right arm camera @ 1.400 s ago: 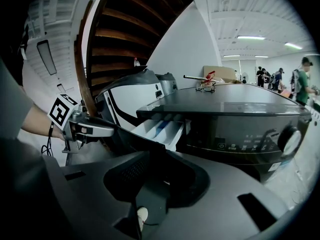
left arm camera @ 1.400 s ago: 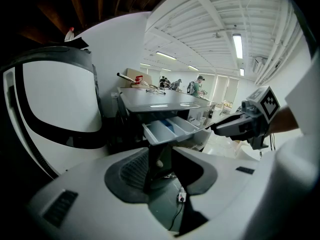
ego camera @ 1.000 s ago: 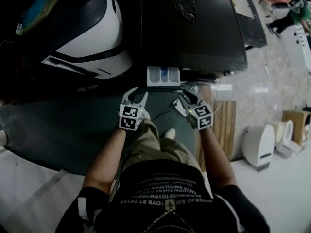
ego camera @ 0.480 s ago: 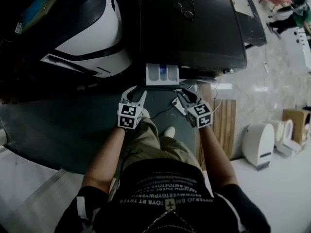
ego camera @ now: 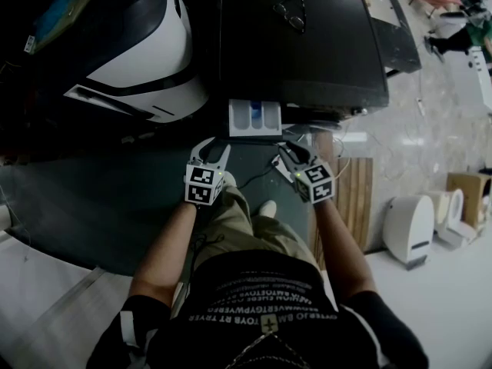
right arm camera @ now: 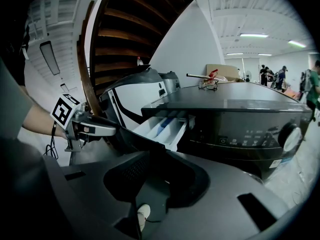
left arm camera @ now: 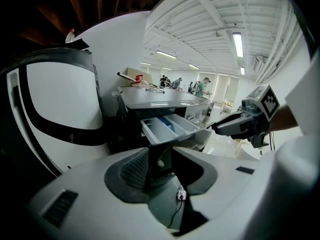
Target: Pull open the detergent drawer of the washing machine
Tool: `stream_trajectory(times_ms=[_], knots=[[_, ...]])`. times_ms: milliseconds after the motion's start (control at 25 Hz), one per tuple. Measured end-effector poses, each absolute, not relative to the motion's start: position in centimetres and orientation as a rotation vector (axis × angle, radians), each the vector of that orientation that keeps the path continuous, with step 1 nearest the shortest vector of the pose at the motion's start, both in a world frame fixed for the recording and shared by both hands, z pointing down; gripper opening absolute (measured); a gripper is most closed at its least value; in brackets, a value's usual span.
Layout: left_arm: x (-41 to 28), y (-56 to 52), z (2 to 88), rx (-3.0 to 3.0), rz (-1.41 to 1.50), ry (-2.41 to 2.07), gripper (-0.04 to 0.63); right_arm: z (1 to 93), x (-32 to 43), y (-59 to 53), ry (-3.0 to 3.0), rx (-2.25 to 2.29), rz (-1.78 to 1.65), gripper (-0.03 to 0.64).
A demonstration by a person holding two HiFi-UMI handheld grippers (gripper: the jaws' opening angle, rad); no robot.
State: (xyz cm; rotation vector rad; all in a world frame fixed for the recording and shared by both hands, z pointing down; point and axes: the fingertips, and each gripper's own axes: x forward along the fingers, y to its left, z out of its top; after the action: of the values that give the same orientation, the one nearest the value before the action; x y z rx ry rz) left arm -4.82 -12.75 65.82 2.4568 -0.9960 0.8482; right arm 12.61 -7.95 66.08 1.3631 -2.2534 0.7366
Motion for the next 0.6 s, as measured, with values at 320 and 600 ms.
stream_trajectory(times_ms=[320,600], knots=[[-4.79,-12.31,65.90,2.455,0.844,-1.004,0.129,66.13,12.63,-7.49,-2.250,1.357,0.735,0.087],[-4.86,-11.94,65.80,2.449,0.846,-1.007,0.129,66.07,12.57,-7.16,-2.248,1.352,0.732,0.087]])
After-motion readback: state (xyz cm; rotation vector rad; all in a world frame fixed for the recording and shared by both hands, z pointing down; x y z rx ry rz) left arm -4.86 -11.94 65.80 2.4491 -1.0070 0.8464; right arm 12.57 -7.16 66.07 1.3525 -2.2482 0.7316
